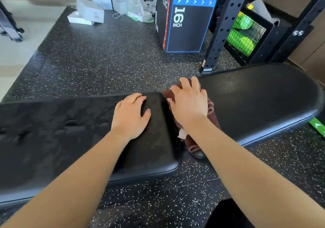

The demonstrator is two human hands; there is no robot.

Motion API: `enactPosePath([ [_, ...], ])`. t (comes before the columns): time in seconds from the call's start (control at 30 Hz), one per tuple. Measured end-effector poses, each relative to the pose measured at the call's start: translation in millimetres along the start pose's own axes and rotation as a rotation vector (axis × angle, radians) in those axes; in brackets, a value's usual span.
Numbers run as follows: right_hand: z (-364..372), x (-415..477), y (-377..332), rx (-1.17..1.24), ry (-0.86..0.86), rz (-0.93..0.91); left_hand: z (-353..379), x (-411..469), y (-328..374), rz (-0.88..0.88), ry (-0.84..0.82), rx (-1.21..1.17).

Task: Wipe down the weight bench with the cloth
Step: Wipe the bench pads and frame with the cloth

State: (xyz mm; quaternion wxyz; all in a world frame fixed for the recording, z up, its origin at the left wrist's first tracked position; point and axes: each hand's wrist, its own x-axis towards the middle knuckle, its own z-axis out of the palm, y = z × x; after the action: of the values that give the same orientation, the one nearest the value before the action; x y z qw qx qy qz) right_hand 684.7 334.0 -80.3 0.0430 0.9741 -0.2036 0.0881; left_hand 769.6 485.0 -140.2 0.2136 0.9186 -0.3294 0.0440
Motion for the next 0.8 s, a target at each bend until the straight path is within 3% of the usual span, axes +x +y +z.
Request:
enactPosePath([
  [0.2, 5.0, 30.4, -3.6, -0.004, -0.016, -0.036, 1.3, 1.7, -1.1, -0.013, 0.015, -0.005],
  [0.53, -7.7, -28.4, 13.9, -0.033, -0.078, -0.081, 2.2, 0.8, -0.8, -0.031, 0.034, -0.016],
  [0.8, 0.0, 20.8, 6.2, -0.044, -0.104, -0.082, 5.2, 1.1, -3.3, -0.035, 0.052, -0.016],
])
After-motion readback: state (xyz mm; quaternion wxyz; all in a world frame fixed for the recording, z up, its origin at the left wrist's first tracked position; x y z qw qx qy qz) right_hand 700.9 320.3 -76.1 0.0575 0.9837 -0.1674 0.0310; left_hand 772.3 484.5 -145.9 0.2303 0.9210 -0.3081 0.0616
